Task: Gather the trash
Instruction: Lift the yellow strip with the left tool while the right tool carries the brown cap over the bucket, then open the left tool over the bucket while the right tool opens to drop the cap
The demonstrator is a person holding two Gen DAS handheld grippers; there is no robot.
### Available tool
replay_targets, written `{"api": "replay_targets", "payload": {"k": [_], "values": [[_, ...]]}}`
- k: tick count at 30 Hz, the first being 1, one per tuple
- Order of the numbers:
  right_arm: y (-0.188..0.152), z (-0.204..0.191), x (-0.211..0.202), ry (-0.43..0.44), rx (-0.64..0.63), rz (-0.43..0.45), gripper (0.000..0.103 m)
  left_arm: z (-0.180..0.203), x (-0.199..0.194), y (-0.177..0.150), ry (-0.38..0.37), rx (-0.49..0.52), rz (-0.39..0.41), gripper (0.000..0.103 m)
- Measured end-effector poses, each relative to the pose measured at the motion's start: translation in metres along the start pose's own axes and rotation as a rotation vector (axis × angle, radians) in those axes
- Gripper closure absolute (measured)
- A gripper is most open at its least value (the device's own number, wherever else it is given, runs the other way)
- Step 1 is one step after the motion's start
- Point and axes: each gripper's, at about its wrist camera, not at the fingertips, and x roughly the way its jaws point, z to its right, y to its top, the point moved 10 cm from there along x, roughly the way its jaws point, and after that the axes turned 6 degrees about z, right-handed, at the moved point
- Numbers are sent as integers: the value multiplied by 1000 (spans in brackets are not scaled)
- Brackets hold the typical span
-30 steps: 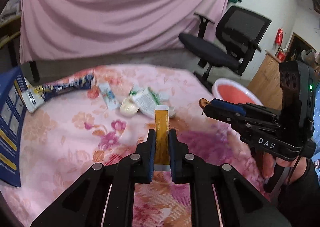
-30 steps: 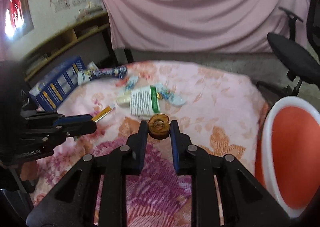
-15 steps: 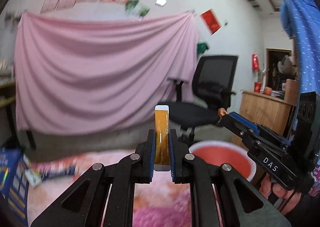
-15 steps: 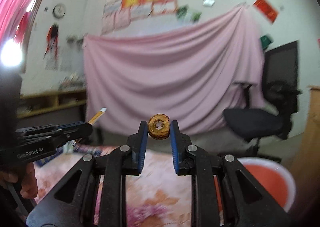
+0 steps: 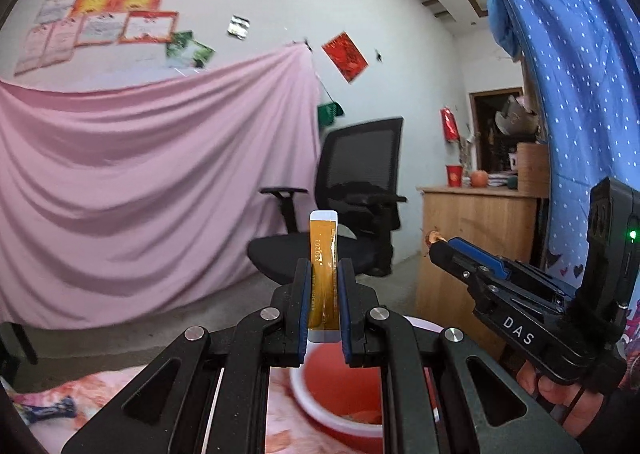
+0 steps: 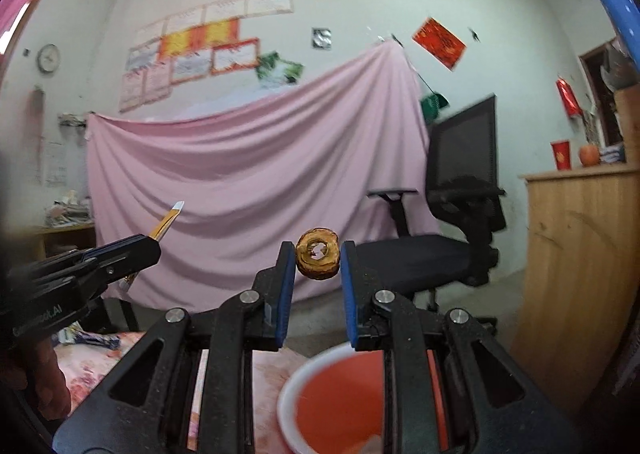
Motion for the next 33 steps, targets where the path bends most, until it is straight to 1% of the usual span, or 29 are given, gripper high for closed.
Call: {"api": "replay_targets", "payload": {"k": [6, 13, 15, 16, 19, 23, 28, 33], "values": [[-20, 43, -2, -57, 32, -79, 58, 16, 30, -24, -27, -32, -82, 93], [-56, 79, 9, -129, 90, -225, 58, 18, 59, -50, -39, -85, -209, 93], [-67, 84, 11, -134, 109, -270, 58, 17, 67, -60, -28, -94, -259, 93], [-76, 86, 15, -134, 122, -305, 58, 16, 71, -66, -23, -102, -283, 93], [-98, 92, 24, -143, 141, -389, 58, 12, 80, -85, -27, -144, -362, 93], [-119, 97, 33, -157, 154, -471, 58, 8, 89, -102, -33, -191, -443, 93], [-132, 99, 37, -152, 169, -526, 57, 6, 97, -118, -35, -211, -522, 93], [-142, 100, 40, -150, 170, -563, 57, 9, 98, -130, -39, -207, -565, 93]]}}
